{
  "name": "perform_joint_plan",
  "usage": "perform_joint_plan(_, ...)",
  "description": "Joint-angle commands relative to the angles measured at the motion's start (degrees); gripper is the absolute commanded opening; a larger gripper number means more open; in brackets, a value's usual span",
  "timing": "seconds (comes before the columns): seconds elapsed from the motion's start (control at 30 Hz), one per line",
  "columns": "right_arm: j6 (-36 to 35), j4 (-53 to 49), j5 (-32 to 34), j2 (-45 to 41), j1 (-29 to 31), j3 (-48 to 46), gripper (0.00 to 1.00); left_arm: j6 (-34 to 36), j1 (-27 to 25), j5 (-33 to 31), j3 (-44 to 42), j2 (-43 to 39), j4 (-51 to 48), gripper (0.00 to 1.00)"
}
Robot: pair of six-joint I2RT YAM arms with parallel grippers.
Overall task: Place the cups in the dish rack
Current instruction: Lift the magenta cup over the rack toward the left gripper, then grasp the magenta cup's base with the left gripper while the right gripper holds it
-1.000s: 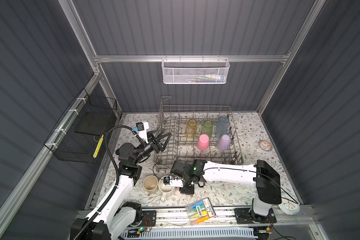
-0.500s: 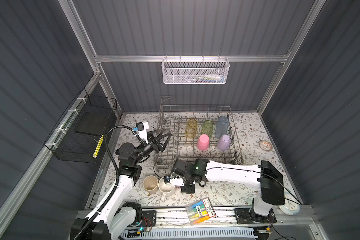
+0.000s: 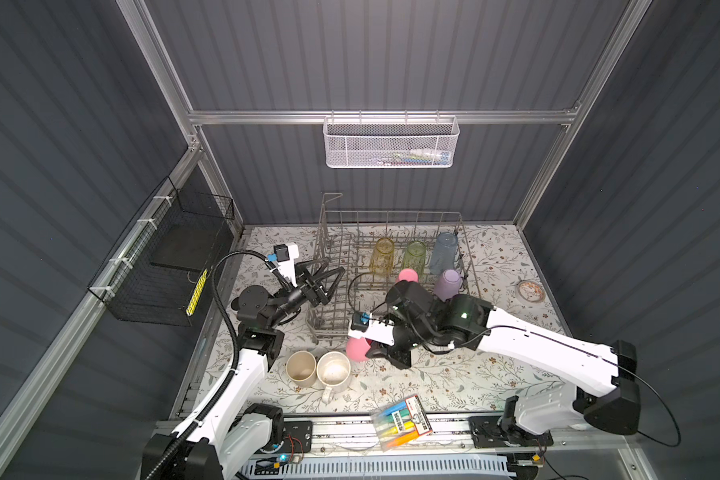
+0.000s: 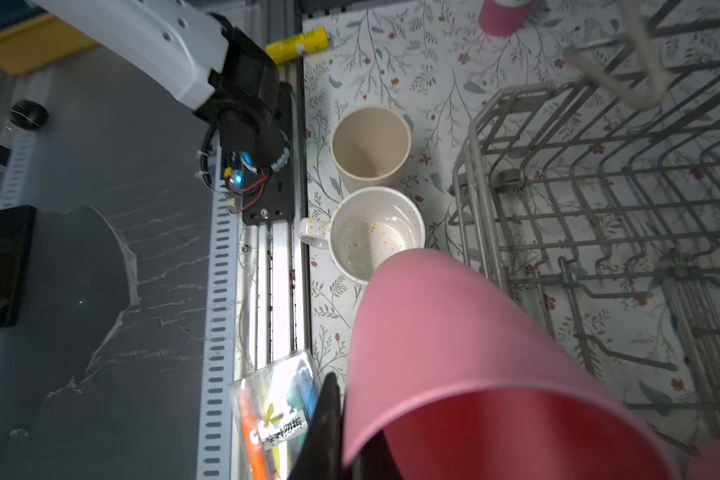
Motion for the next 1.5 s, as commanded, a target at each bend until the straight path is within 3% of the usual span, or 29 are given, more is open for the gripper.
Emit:
perform_joint_plan(0.0,5.2,6.0,-11.7,-3.5,-4.4,-2.3,0.00,-1.9,0.5,3.5,1.3,1.0,4.2,1.00)
perform_joint_plan(0.27,17.2,23.0,-25.8,-10.3,-15.0,-10.9,0.00,-7.6,0.5,11.2,1.8,5.0,14.4,1.00)
perform_joint_plan(0.5,28.9,34.1,-31.4,-10.9,-21.5,-15.2,0.00,-14.0,0.4,15.7,2.6,9.9,24.6,1.00)
perform_joint_plan(0.73,38.8,47.8,-36.2,-10.5,-24.7,-19.3,0.00,-26.8,0.4,19.7,3.7,17.4,43.3,1.00)
perform_joint_plan(1.27,46.8,57.5,-35.3,-3.5,-26.8,-15.9,0.00,-26.5,-1.7,22.5,5.1,19.2,42.3,0.98)
perform_joint_plan(1.47,49.6,61.8,-35.2,-1.3,-26.9,-14.4,0.00,-22.4,-3.0,23.3,5.4,18.6,36.9,0.97)
